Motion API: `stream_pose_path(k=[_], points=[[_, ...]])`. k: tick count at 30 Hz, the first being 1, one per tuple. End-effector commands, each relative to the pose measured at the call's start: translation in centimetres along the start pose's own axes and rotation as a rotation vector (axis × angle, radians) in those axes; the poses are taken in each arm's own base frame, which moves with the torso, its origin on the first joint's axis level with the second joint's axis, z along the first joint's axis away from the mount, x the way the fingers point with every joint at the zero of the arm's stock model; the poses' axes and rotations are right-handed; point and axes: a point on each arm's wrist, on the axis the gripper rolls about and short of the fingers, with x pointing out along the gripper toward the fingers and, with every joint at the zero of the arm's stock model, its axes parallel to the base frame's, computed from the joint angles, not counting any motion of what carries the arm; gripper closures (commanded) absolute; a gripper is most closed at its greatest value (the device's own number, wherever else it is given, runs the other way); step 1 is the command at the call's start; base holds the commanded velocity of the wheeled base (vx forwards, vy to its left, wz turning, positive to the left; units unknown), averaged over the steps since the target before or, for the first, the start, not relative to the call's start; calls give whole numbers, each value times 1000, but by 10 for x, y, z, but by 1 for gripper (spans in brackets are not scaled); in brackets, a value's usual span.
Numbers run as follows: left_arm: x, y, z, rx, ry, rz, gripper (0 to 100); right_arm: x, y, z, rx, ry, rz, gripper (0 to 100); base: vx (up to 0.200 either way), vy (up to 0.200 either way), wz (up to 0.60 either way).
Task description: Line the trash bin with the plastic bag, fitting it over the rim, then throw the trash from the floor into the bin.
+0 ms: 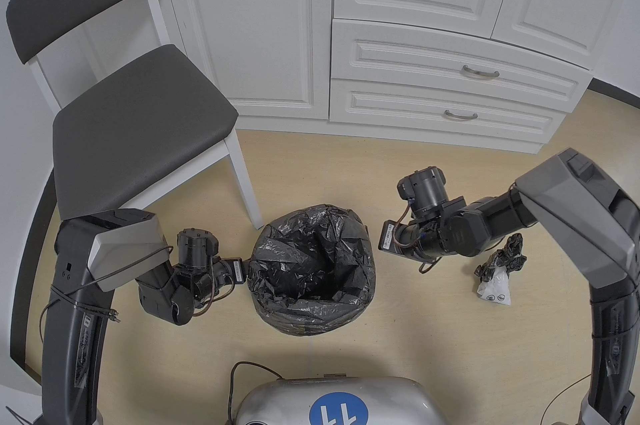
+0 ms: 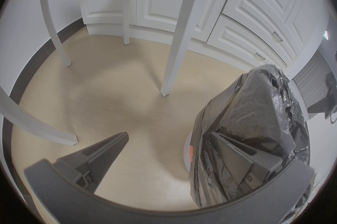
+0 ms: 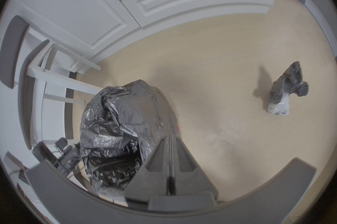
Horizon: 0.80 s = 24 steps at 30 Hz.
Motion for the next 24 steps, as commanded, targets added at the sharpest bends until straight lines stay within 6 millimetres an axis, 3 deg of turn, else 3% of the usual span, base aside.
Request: stream_pose_path(k=[1,6,7,12,15,23,24], points=[[-21,0,19,0,-28,9,0,-74,-13,0,-92,-157,35,100,0,0,0],[-45,1,13,12,21,20,0,-92,-40,-25,-233,-226,-22,100,0,0,0],[-55,2,13,22,33,23,0,-96,-55,-33,-288,-248,-78,100,0,0,0],[-86,0,14,64,40,22,0,-119,-81,-42,-330,-376,-86,100,0,0,0],[-108,5,12,117,53,36,0,-132,-92,-44,-320,-432,-70,100,0,0,0],[-157,8,12,157,29,49,0,-155,-98,-42,-403,-495,-89,100,0,0,0],[-173,10,12,175,18,52,0,-164,-103,-41,-419,-509,-106,100,0,0,0]])
